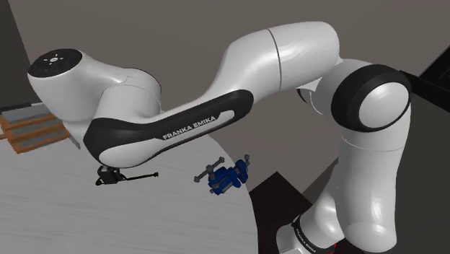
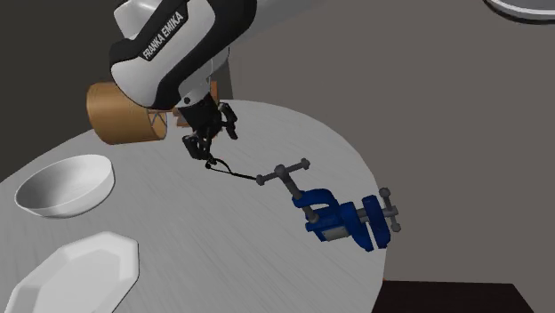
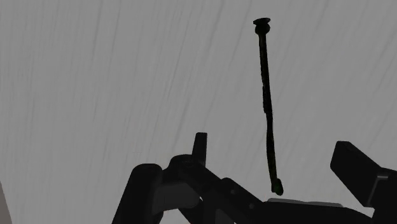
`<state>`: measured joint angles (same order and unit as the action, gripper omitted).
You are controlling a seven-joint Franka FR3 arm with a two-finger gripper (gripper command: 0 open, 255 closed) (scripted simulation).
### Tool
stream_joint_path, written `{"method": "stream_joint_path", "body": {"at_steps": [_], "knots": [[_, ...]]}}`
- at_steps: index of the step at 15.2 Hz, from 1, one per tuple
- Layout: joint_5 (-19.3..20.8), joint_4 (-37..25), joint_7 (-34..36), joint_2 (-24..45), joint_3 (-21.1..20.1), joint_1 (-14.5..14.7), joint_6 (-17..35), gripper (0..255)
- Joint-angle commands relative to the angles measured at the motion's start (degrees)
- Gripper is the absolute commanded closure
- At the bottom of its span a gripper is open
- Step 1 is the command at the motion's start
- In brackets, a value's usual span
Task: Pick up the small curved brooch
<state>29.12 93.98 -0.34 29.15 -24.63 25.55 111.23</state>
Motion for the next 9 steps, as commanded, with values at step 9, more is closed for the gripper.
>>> {"method": "stream_joint_path", "body": {"at_steps": [9], "knots": [[2.7, 0.0, 1.7, 4.4, 1.0, 1.3, 3.7, 0]]}}
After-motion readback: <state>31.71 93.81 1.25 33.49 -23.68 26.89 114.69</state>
